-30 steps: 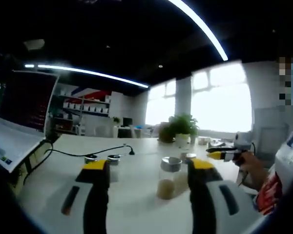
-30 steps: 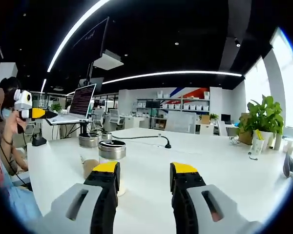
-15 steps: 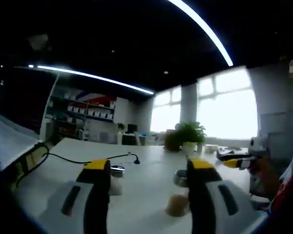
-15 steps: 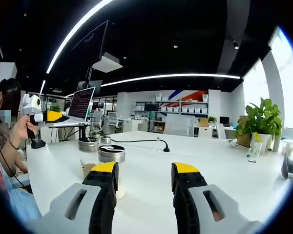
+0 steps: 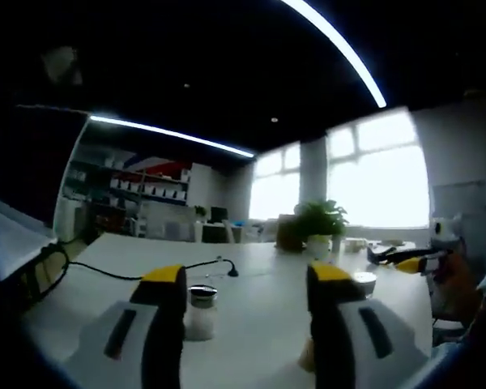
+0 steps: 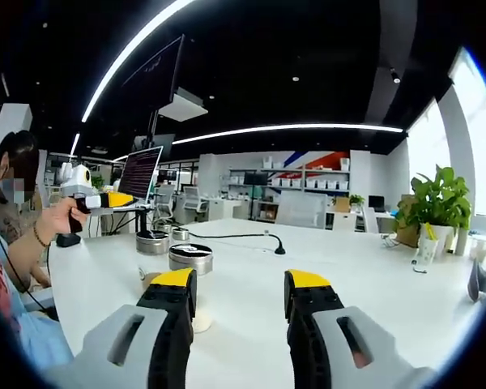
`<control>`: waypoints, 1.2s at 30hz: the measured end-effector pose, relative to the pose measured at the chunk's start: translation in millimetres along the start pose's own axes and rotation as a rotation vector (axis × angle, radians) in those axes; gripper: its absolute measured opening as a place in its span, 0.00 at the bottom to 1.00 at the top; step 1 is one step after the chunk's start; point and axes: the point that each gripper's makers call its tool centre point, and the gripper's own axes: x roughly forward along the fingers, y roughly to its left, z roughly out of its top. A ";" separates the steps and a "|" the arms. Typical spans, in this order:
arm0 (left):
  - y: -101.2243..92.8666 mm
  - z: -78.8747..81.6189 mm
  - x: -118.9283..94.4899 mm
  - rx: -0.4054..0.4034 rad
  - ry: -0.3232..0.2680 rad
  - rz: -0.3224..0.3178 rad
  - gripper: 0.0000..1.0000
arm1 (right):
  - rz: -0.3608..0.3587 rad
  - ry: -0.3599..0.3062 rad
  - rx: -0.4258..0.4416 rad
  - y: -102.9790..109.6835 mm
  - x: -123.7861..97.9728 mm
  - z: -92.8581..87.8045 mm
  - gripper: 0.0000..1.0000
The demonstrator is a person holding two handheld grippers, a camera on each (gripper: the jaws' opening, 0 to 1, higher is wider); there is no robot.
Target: Rotate the seasoning bottle until the label or dispensing opening points toward the visible target arrow and the bottle remains upright within the marked orientation range
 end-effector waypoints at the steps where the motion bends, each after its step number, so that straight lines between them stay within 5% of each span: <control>1: 2.0 -2.9 5.9 0.005 0.012 0.004 0.65 | 0.002 0.002 0.000 0.1 0.2 -0.6 0.44; 4: 2.8 -9.5 17.7 0.062 0.030 -0.007 0.66 | 0.001 0.003 0.015 -1.4 0.0 -0.7 0.44; 15: 16.4 -43.2 65.8 0.078 0.072 0.021 0.69 | -0.010 -0.004 0.024 -7.7 -3.9 1.9 0.44; 20: 31.7 -60.5 87.1 0.097 0.116 0.083 0.69 | -0.010 -0.008 0.029 -9.3 -5.3 3.0 0.44; 36: 61.8 -96.9 112.7 0.087 0.184 0.192 0.60 | -0.007 -0.007 0.043 -13.9 -9.0 3.2 0.43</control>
